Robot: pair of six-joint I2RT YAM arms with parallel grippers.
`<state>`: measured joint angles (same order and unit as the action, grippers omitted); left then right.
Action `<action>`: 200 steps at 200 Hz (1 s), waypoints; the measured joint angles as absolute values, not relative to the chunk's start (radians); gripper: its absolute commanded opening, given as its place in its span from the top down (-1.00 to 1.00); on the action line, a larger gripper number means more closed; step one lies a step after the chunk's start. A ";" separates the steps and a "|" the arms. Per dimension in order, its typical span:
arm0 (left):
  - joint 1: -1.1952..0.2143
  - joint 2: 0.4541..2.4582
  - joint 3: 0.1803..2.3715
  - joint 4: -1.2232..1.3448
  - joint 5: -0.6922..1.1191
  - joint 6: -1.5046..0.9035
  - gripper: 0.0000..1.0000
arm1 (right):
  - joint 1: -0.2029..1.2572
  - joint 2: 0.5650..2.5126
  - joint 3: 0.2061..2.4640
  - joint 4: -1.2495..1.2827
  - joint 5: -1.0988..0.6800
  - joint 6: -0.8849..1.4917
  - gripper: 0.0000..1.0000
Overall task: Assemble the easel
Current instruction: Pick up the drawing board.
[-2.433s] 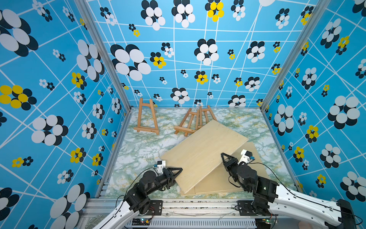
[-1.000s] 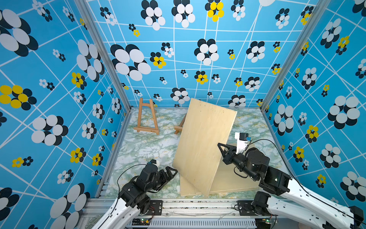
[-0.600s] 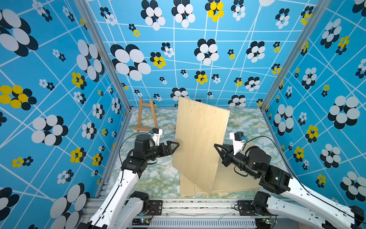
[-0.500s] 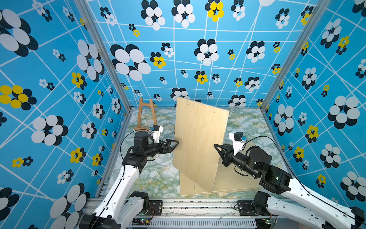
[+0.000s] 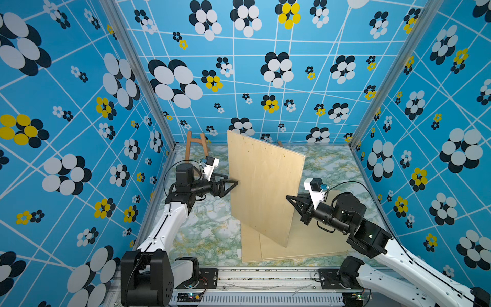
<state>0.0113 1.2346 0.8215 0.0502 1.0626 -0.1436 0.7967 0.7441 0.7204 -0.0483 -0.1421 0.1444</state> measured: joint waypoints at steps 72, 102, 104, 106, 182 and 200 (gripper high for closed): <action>0.020 1.308 0.926 0.021 1.177 0.041 -0.98 | 0.788 0.750 0.718 -0.062 -0.200 0.089 1.00; 0.012 1.310 0.948 -0.023 1.230 0.128 -0.98 | 0.785 0.764 0.718 -0.066 -0.213 0.088 1.00; 0.012 1.311 0.950 -0.028 1.232 0.135 -0.99 | 0.785 0.765 0.718 -0.065 -0.214 0.088 1.00; 0.011 1.312 0.953 -0.034 1.236 0.143 -0.99 | 0.785 0.766 0.719 -0.064 -0.215 0.088 1.00; -0.033 1.342 0.972 -0.116 1.266 0.263 -0.95 | 0.782 0.799 0.719 -0.026 -0.223 0.090 0.88; -0.039 1.355 0.972 -0.105 1.264 0.268 -0.90 | 0.782 0.802 0.719 -0.021 -0.223 0.095 0.76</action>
